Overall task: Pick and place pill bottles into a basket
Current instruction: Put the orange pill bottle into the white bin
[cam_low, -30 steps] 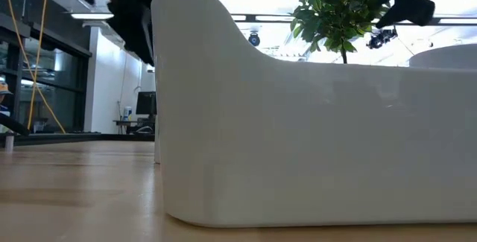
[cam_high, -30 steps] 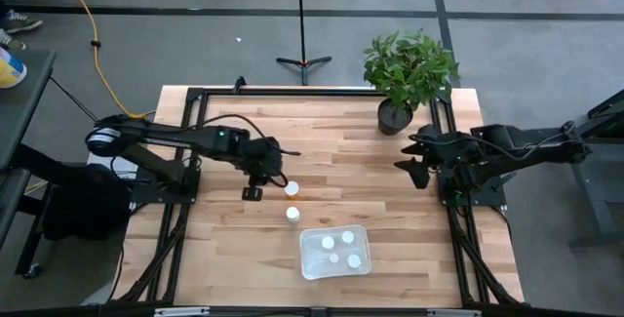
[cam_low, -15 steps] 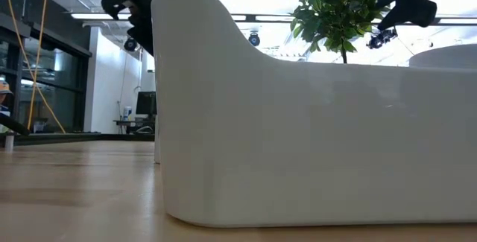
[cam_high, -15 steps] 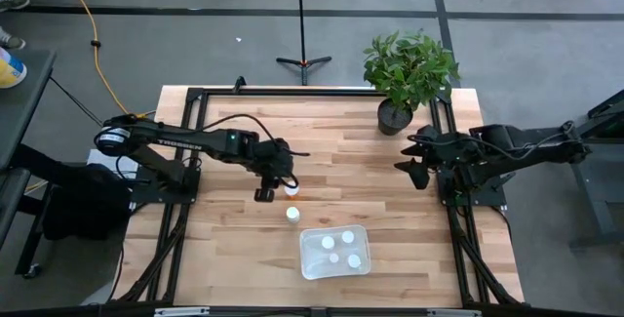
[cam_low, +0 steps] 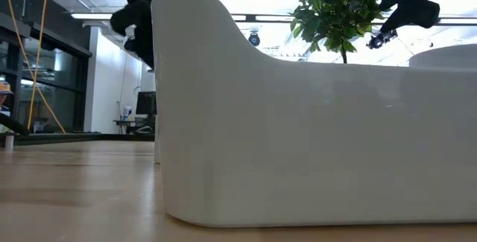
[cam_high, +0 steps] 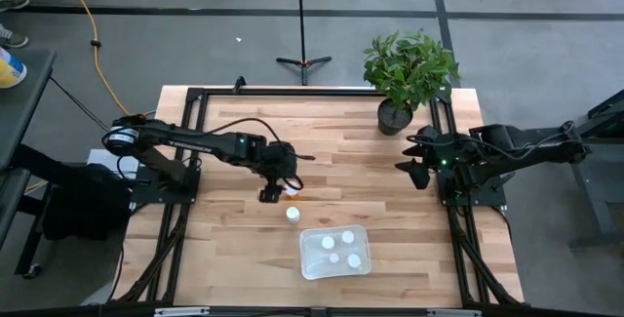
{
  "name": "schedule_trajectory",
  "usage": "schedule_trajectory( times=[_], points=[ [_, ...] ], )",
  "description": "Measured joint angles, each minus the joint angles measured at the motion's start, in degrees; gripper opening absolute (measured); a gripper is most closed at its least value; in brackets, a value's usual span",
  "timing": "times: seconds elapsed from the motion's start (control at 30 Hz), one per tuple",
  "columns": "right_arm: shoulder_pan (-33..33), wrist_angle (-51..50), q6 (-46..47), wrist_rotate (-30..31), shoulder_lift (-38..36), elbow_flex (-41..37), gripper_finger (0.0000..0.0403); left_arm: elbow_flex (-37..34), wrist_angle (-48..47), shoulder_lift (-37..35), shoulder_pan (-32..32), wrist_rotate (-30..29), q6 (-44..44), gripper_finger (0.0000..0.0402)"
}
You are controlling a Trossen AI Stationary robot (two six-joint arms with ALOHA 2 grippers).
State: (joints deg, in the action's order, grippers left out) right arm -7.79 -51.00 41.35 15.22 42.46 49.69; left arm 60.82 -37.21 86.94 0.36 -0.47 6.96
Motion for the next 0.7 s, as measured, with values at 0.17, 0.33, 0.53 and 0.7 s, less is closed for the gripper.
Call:
schedule_trajectory(
  times=[0.17,0.33,0.53,0.7],
  points=[
    [0.0,-0.3,0.3,-0.1,0.0,0.0,0.0250,1.9,-0.1,3.2,0.0,1.0,-2.7,0.0333],
    [0.0,-0.4,0.3,-0.4,0.0,0.0,0.0250,3.6,0.3,5.3,0.0,3.3,-2.4,0.0333],
    [0.0,-0.6,0.3,-0.7,0.0,0.0,0.0250,4.1,-0.4,6.3,0.0,7.4,-2.8,0.0333],
    [0.0,-0.7,0.3,-0.8,0.0,0.0,0.0250,4.1,-0.2,6.8,0.0,7.7,-2.9,0.0333]
  ],
)
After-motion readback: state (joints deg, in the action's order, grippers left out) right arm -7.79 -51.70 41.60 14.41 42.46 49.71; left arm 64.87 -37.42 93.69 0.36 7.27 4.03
